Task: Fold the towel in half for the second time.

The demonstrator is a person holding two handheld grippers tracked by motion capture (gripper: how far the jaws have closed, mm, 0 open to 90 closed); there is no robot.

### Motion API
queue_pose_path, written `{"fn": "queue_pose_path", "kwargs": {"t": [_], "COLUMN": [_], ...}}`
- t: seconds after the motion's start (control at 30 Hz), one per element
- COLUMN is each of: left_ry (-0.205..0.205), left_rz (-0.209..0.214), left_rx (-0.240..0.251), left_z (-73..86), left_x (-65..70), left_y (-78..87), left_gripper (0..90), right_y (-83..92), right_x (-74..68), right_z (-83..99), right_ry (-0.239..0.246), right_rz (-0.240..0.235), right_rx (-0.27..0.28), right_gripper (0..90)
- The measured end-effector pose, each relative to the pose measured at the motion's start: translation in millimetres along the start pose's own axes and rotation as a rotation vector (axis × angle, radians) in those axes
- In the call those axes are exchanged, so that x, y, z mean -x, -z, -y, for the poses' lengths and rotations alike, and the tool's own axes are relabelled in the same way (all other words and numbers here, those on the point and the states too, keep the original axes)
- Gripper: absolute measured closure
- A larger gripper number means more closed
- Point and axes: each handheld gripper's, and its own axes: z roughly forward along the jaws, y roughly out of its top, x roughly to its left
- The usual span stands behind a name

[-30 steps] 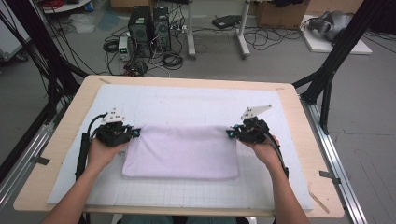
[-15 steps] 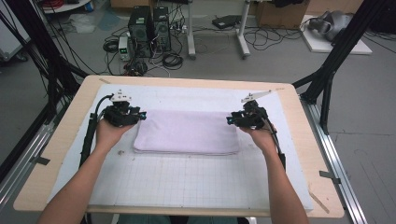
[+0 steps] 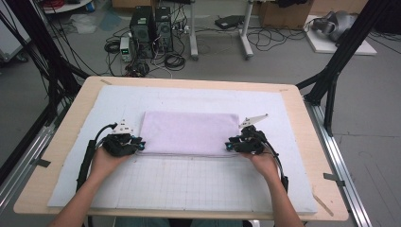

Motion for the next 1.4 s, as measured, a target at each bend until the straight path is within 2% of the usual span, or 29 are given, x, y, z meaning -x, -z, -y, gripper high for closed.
{"fn": "queue_pose_path", "kwargs": {"t": [0.07,0.17,0.2,0.3,0.4,0.5,0.63,0.73,0.8,0.9,0.97,1.07,1.23,1.4], "left_ry": [0.012,0.017,0.022,0.050,0.067,0.071,0.076,0.071,0.066,0.088,0.101,0.123,0.121,0.101], "left_rz": [-0.001,-0.014,-0.021,-0.027,-0.022,-0.037,-0.035,-0.006,-0.009,-0.029,-0.048,-0.037,-0.024,-0.028], "left_rx": [0.008,0.018,0.024,0.052,0.085,0.096,0.106,0.112,0.113,0.133,0.146,0.144,0.148,0.149], "left_z": [2.5,5.5,6.1,6.9,5.5,4.6,4.2,3.7,3.9,6.6,9.0,10.4,11.6,15.4], "left_x": [-1.0,-0.5,0.1,0.1,0.9,3.4,6.8,10.6,13.4,14.2,15.0,16.4,21.0,26.7], "left_y": [1.7,3.1,3.5,6.2,11.4,16.6,22.9,27.8,31.3,35.5,37.6,40.7,45.4,49.2], "left_gripper": [70.5,68.4,67.0,58.3,53.8,47.9,39.5,32.0,27.3,22.8,21.3,18.7,13.8,10.4], "right_y": [1.5,1.8,2.4,4.1,6.5,10.7,19.0,23.4,25.8,27.7,29.4,31.3,36.0,40.4], "right_x": [-4.4,-5.0,-5.2,-7.2,-12.2,-17.5,-25.2,-29.8,-31.3,-31.6,-32.5,-34.9,-38.8,-43.8], "right_z": [3.3,12.2,16.8,21.4,19.7,17.0,15.4,15.4,16.2,17.5,18.3,18.6,19.4,21.6], "right_ry": [0.020,0.009,-0.011,-0.030,-0.018,-0.004,-0.022,-0.022,-0.037,-0.051,-0.047,-0.034,-0.031,-0.010], "right_rz": [0.023,0.035,0.031,0.022,0.036,0.037,0.047,0.058,0.061,0.044,0.060,0.072,0.071,0.074], "right_rx": [0.023,0.021,0.034,0.067,0.080,0.109,0.161,0.181,0.181,0.188,0.191,0.193,0.204,0.208], "right_gripper": [65.0,64.2,62.7,55.0,48.4,42.4,29.9,21.1,18.3,17.6,15.8,13.8,12.4,12.3]}}
